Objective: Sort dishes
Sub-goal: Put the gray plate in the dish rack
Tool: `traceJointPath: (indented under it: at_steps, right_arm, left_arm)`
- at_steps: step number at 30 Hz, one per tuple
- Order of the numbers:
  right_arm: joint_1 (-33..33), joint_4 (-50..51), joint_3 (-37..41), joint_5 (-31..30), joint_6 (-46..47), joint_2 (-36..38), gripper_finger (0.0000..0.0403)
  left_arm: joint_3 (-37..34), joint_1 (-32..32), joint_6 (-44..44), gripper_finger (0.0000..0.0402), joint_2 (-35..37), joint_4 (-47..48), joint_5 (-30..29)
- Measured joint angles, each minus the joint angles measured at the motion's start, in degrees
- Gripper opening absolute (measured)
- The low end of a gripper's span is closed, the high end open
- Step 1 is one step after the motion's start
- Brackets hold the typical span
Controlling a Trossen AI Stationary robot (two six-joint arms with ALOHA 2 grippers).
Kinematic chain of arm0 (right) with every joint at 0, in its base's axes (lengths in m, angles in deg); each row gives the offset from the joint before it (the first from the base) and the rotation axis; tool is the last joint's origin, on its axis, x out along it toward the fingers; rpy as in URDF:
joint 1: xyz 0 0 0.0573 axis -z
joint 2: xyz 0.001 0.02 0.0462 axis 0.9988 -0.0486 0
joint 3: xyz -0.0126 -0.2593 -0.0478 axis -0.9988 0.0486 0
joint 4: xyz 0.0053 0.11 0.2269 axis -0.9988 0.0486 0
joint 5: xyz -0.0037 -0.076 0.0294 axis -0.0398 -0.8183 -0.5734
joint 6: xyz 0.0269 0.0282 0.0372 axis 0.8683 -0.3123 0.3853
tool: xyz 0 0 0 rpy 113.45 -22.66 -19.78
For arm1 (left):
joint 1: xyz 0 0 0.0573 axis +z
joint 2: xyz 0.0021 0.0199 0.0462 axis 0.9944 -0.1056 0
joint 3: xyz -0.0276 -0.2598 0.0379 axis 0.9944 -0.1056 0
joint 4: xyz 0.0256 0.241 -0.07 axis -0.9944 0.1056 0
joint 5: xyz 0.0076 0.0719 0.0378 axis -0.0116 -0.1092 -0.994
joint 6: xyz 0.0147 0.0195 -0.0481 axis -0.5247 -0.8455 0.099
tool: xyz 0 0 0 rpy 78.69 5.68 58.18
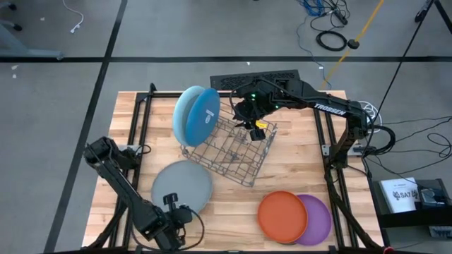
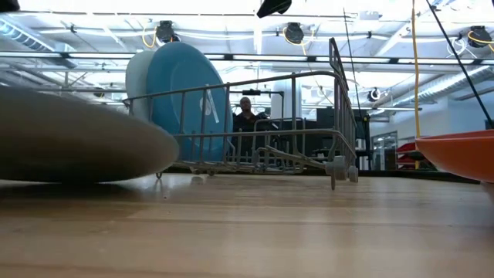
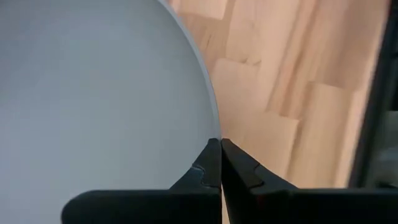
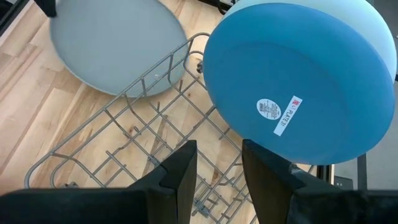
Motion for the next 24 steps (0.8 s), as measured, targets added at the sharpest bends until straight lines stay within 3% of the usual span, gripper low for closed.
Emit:
traceJointPath:
  at_steps: [15,19,24]
  right_arm:
    - [0.0,0.0,0.0,0.0,0.0,0.0,0.0121]
    - [0.0,0.2,0.0,0.0,0.2,0.0,0.0121]
    - [0.0,0.1,0.0,0.0,0.2,0.0,0.0121]
  left_arm:
    - [0.1,1.9,-3.0,0.0005,-8.5,-3.1,2.8]
    - [1.2,1.5,-2.7,0.0047,-7.5,-0.9,2.8]
    - [1.2,1.4,-2.7,0.013,-7.1,-0.3,2.8]
